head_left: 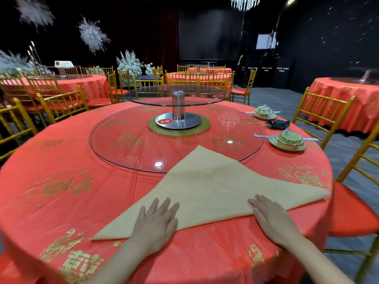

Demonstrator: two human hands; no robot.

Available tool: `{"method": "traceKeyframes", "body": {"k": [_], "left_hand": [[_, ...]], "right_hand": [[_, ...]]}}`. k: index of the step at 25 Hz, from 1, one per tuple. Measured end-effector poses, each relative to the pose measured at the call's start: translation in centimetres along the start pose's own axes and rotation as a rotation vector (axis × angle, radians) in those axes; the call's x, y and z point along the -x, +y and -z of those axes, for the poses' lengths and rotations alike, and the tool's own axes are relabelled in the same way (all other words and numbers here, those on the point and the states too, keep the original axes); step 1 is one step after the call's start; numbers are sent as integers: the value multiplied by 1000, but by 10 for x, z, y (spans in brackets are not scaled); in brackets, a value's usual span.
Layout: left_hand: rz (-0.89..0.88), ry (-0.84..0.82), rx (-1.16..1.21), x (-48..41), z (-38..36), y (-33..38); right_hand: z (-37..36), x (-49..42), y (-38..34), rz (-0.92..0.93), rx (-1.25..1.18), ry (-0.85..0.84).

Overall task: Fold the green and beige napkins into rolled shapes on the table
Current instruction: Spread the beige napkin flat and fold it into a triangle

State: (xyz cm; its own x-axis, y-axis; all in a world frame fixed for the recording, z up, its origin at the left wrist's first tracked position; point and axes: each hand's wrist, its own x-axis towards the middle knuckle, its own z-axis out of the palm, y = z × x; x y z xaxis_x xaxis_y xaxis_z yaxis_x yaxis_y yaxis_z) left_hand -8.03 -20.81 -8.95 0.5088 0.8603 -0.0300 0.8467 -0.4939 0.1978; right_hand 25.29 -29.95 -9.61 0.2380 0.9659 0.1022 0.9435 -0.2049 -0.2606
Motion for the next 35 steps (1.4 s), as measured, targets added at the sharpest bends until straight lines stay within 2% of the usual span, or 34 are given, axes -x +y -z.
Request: {"method": "traceKeyframes", "body": {"k": [4, 7, 9, 11, 14, 17, 25, 30, 33, 35], "left_hand": [[19, -9, -51, 1, 2, 5], [63, 68, -28, -10, 6, 41], [16, 92, -6, -24, 4, 68], [1, 76, 11, -32, -2, 79], [36, 39, -18, -36, -13, 75], [48, 20, -53, -36, -17, 75], [46, -12, -77, -35, -18, 75], [129, -73, -83, -54, 4, 99], [-57, 61, -87, -80, -1, 140], [-181, 82, -31, -92, -13, 165]], "right_hand": [[5, 7, -26, 15, 93, 58], [0, 11, -84, 187, 113, 137], [-8, 7, -115, 226, 26, 42], [-9, -5, -127, 182, 13, -28], [-16, -17, -114, 126, 87, -110], [-21, -14, -94, 143, 123, -176], [3, -23, -7, -44, 162, -165], [7, -26, 10, -76, 146, -166], [4, -24, 8, -67, 163, -124], [5, -24, 8, -74, 165, -119]]}}
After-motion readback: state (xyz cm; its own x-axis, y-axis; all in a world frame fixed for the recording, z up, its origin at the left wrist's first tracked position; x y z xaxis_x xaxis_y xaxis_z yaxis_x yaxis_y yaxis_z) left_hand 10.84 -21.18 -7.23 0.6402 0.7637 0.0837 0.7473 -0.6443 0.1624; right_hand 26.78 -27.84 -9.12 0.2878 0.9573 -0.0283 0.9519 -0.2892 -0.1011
